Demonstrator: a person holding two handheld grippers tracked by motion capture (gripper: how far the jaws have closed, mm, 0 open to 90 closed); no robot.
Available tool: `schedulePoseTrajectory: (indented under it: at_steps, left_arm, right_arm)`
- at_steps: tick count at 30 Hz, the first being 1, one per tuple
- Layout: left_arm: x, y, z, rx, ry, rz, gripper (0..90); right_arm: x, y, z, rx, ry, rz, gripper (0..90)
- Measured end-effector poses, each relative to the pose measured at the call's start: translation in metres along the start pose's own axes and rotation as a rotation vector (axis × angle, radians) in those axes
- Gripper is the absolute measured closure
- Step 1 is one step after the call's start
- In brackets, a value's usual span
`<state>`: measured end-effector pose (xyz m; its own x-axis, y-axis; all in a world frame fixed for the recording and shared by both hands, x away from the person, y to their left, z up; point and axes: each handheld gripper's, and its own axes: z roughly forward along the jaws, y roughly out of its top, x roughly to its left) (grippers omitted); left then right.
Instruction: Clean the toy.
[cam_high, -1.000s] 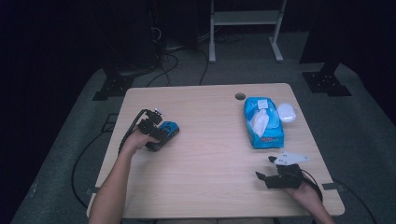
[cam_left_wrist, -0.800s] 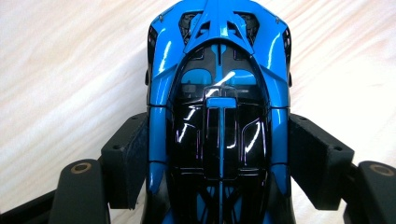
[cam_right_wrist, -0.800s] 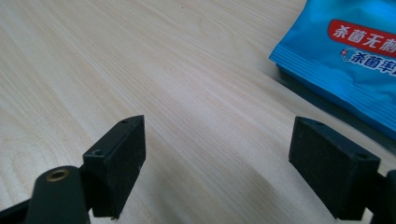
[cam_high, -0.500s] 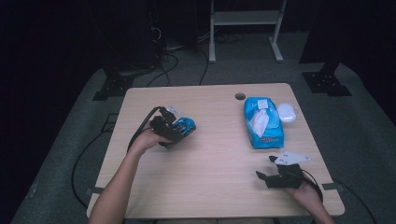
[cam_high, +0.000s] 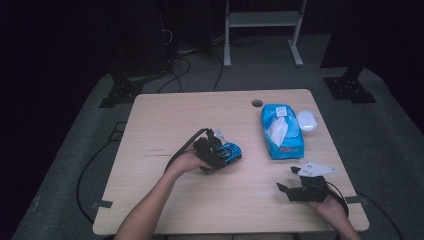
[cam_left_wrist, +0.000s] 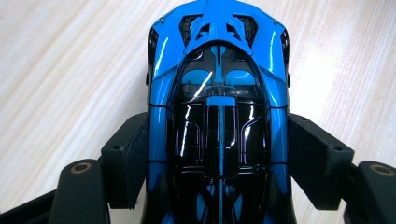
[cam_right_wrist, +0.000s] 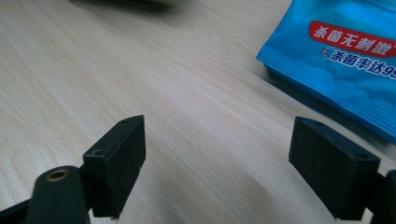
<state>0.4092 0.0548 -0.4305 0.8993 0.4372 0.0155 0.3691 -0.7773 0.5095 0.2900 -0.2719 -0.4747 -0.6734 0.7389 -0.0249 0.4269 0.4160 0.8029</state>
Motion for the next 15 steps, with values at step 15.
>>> schedulePoseTrajectory:
  at_steps: [15]
  left_arm:
    - [-0.006, -0.006, 0.016, 0.038, -0.033, 0.003, 27.9]
  right_arm:
    - [0.001, -0.001, 0.002, 0.008, 0.008, 0.001, 18.1]
